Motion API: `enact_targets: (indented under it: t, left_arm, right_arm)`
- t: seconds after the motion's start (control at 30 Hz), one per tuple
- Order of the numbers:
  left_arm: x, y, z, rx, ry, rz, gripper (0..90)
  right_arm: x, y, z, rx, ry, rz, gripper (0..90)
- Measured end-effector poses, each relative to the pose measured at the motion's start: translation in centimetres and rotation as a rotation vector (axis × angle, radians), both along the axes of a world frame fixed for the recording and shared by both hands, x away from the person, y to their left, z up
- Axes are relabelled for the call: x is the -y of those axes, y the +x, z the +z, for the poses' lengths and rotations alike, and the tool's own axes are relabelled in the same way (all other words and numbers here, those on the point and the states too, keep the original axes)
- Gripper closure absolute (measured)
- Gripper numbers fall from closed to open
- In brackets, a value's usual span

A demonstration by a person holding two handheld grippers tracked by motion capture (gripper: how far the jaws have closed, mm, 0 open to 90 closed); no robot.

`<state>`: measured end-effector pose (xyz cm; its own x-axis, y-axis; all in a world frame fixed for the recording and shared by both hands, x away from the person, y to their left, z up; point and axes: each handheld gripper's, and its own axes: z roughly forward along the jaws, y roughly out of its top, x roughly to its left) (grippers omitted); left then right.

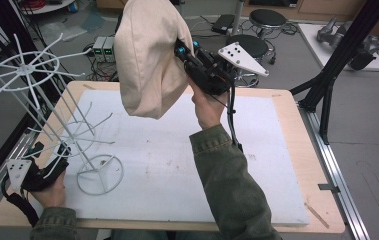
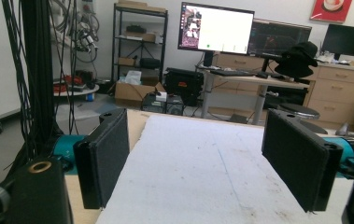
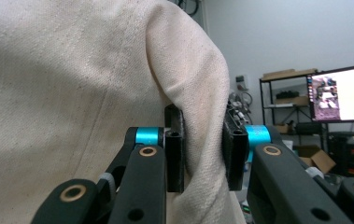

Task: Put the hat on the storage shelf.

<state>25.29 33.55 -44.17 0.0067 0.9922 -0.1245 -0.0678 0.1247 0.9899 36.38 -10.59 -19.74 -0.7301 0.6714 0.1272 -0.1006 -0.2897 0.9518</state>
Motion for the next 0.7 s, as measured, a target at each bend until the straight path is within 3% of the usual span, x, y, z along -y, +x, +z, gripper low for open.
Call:
enact_targets:
  t: [0.7]
  left_arm:
    - [0.0,0.0,0.0,0.003,0.002,-0.001,23.7]
  right_arm:
    - [-2.0,-1.5,2.5,0.040,0.025,0.111,75.4]
